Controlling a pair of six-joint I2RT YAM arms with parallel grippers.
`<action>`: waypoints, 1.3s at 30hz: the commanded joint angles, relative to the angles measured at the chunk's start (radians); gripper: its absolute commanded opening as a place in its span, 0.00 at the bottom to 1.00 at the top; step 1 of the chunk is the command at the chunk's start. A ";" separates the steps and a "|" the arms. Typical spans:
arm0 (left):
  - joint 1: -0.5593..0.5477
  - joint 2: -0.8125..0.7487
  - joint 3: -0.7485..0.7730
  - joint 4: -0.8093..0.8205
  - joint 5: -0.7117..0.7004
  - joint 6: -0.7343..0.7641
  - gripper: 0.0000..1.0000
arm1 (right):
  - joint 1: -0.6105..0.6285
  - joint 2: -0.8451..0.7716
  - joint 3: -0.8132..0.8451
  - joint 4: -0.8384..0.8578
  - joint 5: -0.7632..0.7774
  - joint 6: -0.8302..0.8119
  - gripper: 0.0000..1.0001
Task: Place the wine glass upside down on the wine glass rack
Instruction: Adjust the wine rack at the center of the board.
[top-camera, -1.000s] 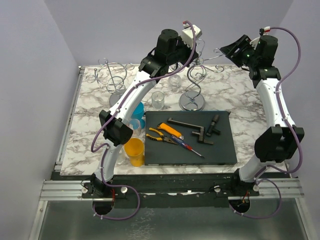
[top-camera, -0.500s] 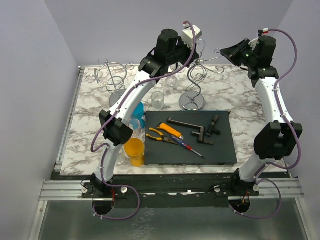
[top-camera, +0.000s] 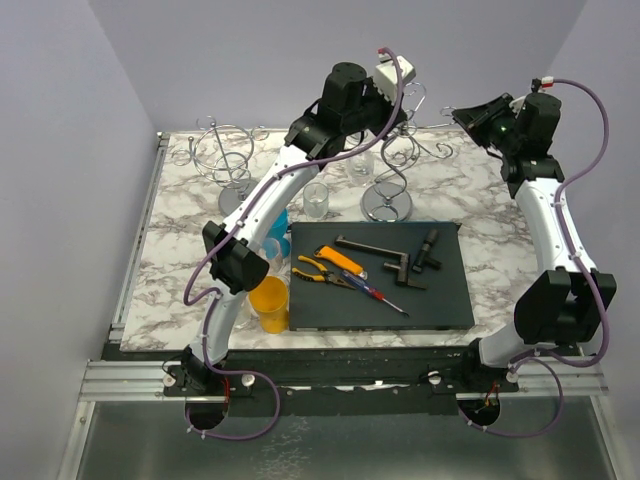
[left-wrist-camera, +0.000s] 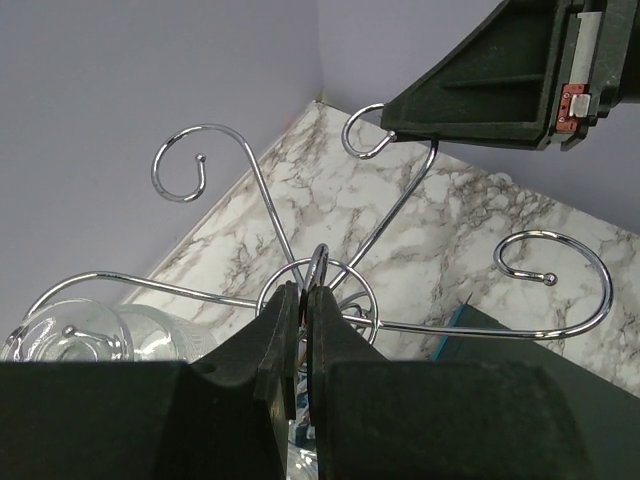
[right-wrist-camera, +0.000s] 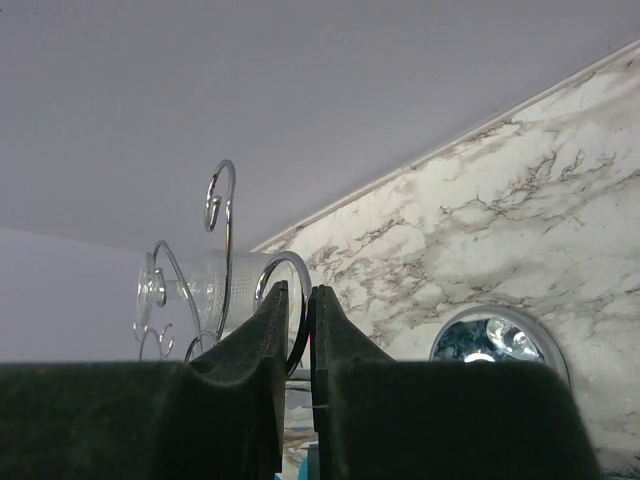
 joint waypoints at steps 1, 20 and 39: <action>-0.009 0.012 0.062 0.130 -0.086 0.023 0.00 | 0.018 -0.049 -0.063 -0.059 -0.051 -0.011 0.00; -0.043 0.039 0.068 0.167 -0.225 0.088 0.00 | 0.062 -0.147 -0.179 -0.117 -0.016 0.058 0.00; -0.042 0.057 0.091 0.190 -0.213 0.091 0.00 | 0.115 -0.193 -0.259 -0.177 0.027 0.039 0.05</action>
